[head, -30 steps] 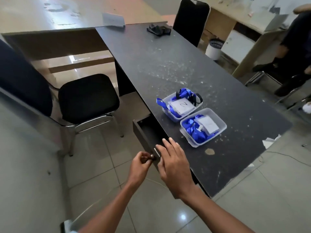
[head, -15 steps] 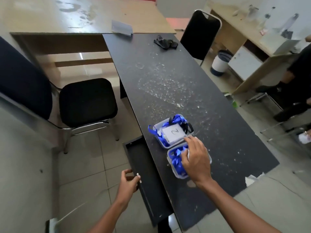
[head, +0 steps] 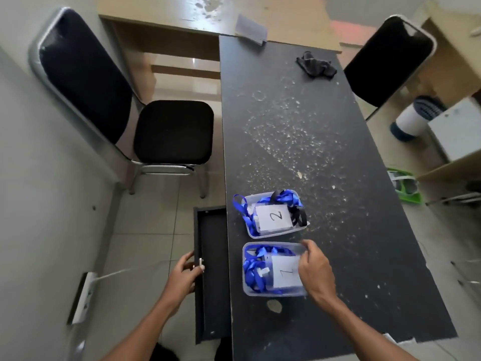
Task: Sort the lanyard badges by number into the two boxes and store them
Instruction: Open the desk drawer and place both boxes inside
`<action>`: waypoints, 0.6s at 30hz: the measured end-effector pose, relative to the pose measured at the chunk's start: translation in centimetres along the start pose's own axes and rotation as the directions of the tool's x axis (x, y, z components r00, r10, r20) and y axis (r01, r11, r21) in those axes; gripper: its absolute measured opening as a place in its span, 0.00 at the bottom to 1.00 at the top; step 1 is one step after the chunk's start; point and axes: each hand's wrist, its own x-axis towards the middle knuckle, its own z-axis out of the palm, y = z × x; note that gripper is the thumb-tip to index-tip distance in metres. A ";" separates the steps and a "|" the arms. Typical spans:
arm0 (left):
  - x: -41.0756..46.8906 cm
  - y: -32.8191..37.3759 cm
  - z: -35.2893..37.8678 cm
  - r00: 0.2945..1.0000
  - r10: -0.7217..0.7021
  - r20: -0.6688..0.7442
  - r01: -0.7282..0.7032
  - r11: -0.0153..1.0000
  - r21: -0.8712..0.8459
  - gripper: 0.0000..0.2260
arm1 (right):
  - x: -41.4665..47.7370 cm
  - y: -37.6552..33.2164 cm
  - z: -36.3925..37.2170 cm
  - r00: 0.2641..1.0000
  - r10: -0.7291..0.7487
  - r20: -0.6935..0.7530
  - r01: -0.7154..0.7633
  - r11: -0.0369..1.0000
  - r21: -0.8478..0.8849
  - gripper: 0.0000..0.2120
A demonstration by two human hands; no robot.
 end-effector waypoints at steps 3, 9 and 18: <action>-0.6 -0.7 0.3 0.999 0.020 -0.032 -0.018 0.998 0.066 0.25 | -1.0 -0.2 0.6 0.997 -0.069 0.036 0.069 0.998 0.006 0.13; -2.3 -1.4 1.0 0.997 0.055 -0.054 -0.048 0.991 0.129 0.29 | -2.5 -2.2 2.5 0.985 -0.154 0.080 0.146 0.985 0.091 0.12; -3.4 -3.3 0.5 0.997 -0.056 -0.050 0.056 0.998 0.002 0.26 | -3.5 -3.0 2.6 0.910 -0.406 0.085 0.414 0.886 -0.209 0.19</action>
